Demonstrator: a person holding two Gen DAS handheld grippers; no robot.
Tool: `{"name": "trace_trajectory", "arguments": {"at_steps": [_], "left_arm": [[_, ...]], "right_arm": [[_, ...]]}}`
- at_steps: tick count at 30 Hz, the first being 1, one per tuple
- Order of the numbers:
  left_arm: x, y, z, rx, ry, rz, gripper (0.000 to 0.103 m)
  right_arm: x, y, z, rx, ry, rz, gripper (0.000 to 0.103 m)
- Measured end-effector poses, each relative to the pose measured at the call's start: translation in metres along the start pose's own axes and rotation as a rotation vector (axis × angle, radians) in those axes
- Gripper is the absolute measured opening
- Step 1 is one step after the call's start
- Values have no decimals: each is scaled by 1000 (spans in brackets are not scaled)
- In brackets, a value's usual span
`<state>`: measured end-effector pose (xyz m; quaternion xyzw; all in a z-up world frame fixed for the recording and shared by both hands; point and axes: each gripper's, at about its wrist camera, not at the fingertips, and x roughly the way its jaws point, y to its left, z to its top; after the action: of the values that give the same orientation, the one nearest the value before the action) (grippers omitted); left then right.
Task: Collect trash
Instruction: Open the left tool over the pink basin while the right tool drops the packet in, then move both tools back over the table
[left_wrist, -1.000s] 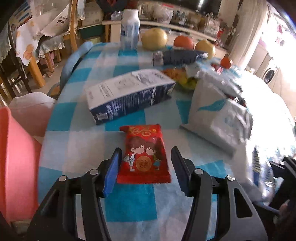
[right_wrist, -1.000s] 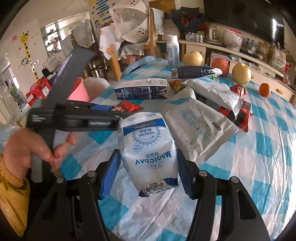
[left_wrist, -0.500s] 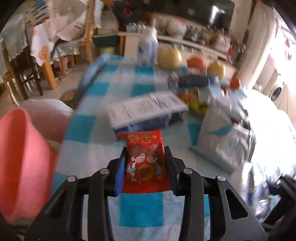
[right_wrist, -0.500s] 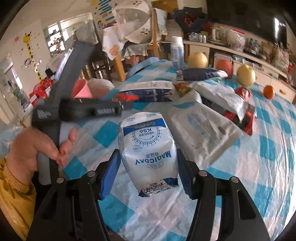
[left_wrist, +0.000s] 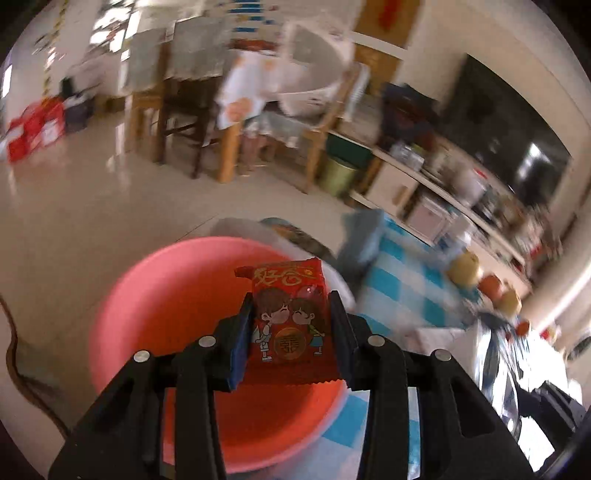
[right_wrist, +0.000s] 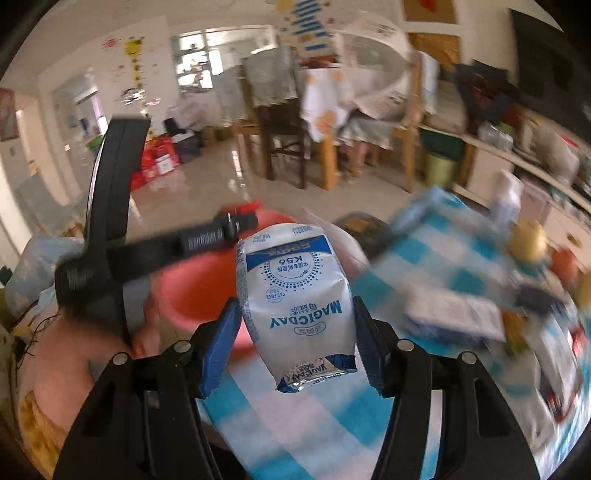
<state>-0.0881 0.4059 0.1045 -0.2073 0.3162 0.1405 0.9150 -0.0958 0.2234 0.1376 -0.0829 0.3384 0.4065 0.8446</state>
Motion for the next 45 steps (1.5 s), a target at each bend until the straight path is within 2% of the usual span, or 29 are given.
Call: {"name": "trace_trajectory", "arguments": {"at_steps": [5, 6, 7, 8, 10, 14, 17, 21, 24, 29, 33, 45], "left_arm": [[11, 35, 5, -104, 3, 63, 45], [13, 40, 6, -116, 6, 77, 46], [15, 44, 7, -126, 9, 85, 51], [16, 47, 7, -133, 10, 96, 63], [12, 51, 8, -134, -15, 126, 71], [-1, 47, 8, -120, -98, 139, 83], [-9, 38, 8, -84, -169, 103, 89], [-16, 16, 6, -29, -220, 39, 90], [-15, -5, 3, 14, -215, -15, 90], [-11, -43, -7, 119, -172, -42, 90], [-7, -69, -19, 200, -131, -60, 90], [-6, -116, -48, 268, -72, -148, 90]], "right_arm": [[55, 15, 22, 8, 44, 46, 62], [62, 17, 22, 12, 47, 42, 64], [65, 15, 20, 21, 49, 20, 74], [65, 13, 18, 40, 45, 8, 79], [59, 4, 12, 89, 25, 11, 83], [33, -16, 0, 152, -20, -40, 89], [11, -29, -12, 179, -56, -79, 89], [-8, -42, -31, 191, -54, -134, 89], [-18, -48, -46, 183, -48, -186, 89], [-36, -59, -68, 192, -37, -248, 89], [-59, -68, -82, 207, -60, -288, 92], [-107, -95, -106, 222, -119, -389, 92]]}}
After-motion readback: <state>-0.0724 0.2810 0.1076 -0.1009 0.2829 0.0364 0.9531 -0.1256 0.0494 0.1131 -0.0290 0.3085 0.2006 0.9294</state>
